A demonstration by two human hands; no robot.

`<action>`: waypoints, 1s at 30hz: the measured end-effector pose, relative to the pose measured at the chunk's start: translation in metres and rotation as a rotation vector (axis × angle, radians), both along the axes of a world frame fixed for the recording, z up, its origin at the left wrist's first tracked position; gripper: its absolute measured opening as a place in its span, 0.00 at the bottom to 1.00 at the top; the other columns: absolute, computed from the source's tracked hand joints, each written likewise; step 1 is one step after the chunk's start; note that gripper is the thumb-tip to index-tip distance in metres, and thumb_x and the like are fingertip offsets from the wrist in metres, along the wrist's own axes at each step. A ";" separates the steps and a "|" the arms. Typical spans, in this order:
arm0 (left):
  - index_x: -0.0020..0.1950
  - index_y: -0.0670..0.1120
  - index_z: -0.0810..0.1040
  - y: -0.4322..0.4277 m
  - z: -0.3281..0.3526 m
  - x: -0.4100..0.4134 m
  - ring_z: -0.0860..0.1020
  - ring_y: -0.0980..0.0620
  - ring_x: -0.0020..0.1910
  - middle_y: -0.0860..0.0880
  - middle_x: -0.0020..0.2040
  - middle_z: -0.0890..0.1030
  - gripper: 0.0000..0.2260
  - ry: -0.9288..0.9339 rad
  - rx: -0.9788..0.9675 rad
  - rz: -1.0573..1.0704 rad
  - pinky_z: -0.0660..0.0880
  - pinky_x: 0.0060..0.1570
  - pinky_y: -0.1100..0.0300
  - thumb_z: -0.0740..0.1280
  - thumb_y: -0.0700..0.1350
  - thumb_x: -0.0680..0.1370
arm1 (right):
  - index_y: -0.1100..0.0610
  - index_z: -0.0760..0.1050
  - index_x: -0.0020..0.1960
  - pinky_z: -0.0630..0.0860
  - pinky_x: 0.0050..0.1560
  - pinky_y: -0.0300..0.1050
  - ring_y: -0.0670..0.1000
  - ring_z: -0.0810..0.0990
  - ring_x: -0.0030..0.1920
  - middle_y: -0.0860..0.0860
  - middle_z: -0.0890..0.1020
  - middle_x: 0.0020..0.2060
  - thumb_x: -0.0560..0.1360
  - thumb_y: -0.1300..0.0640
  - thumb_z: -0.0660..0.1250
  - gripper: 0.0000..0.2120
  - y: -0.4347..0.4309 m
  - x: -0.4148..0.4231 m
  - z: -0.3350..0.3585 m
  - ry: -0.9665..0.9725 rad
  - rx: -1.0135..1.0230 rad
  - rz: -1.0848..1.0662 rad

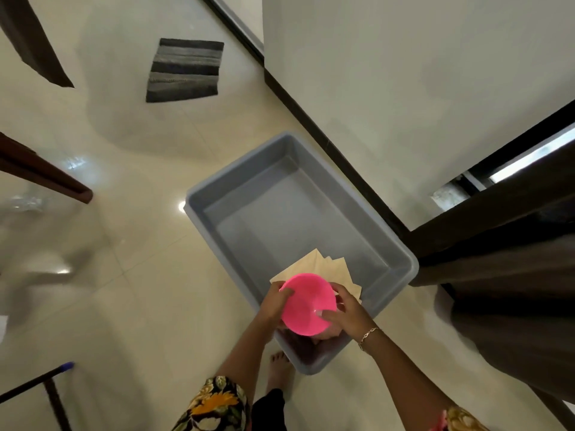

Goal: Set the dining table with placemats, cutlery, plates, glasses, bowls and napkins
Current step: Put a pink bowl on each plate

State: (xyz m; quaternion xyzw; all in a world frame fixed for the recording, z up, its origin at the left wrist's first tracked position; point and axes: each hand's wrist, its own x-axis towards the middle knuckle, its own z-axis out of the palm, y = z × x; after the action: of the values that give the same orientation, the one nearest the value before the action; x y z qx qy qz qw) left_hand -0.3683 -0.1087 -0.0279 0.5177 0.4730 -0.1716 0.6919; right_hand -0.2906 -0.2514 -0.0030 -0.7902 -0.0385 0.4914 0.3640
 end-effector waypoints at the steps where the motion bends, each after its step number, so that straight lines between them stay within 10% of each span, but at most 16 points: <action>1: 0.65 0.46 0.65 -0.004 0.008 -0.005 0.73 0.44 0.56 0.43 0.63 0.71 0.23 -0.015 -0.052 0.072 0.77 0.46 0.48 0.63 0.54 0.74 | 0.51 0.65 0.67 0.74 0.57 0.49 0.56 0.72 0.60 0.55 0.71 0.60 0.59 0.47 0.70 0.38 -0.002 -0.001 0.007 -0.020 0.025 -0.009; 7: 0.64 0.51 0.69 -0.048 0.075 -0.028 0.76 0.39 0.58 0.43 0.62 0.74 0.32 -0.115 -0.238 0.296 0.80 0.44 0.46 0.70 0.63 0.65 | 0.49 0.65 0.63 0.75 0.57 0.52 0.54 0.73 0.57 0.54 0.73 0.58 0.68 0.59 0.73 0.28 -0.024 -0.014 0.060 -0.115 0.226 -0.065; 11: 0.61 0.47 0.73 -0.088 0.129 -0.064 0.80 0.40 0.49 0.39 0.57 0.77 0.37 -0.181 -0.261 0.472 0.79 0.44 0.47 0.56 0.74 0.65 | 0.47 0.62 0.58 0.77 0.54 0.59 0.56 0.74 0.53 0.49 0.73 0.49 0.75 0.62 0.65 0.19 -0.047 -0.032 0.106 -0.216 0.213 0.025; 17: 0.60 0.44 0.75 -0.140 0.194 -0.123 0.79 0.37 0.50 0.38 0.53 0.80 0.30 -0.337 -0.285 0.754 0.79 0.40 0.50 0.55 0.67 0.73 | 0.59 0.72 0.61 0.72 0.54 0.46 0.56 0.75 0.53 0.55 0.72 0.52 0.78 0.59 0.59 0.12 -0.058 -0.067 0.176 -0.592 0.222 0.308; 25: 0.64 0.44 0.73 -0.120 0.233 -0.217 0.79 0.32 0.51 0.34 0.59 0.78 0.45 -0.625 -0.280 0.959 0.80 0.34 0.45 0.71 0.71 0.56 | 0.54 0.72 0.44 0.74 0.43 0.45 0.53 0.78 0.43 0.53 0.80 0.42 0.73 0.61 0.64 0.03 -0.002 -0.144 0.243 -0.860 0.373 0.563; 30: 0.66 0.44 0.72 -0.072 0.242 -0.269 0.80 0.33 0.49 0.35 0.58 0.79 0.36 -0.686 -0.192 1.111 0.80 0.33 0.47 0.61 0.66 0.66 | 0.56 0.76 0.50 0.65 0.39 0.41 0.53 0.74 0.43 0.52 0.75 0.41 0.72 0.63 0.63 0.08 0.072 -0.195 0.261 -0.971 0.470 0.727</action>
State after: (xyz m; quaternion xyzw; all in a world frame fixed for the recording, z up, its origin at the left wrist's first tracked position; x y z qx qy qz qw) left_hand -0.6374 -0.1812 0.2144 0.1578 0.4050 0.3441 0.8323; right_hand -0.4852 -0.1791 0.2577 -0.7582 -0.5702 0.1488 0.2791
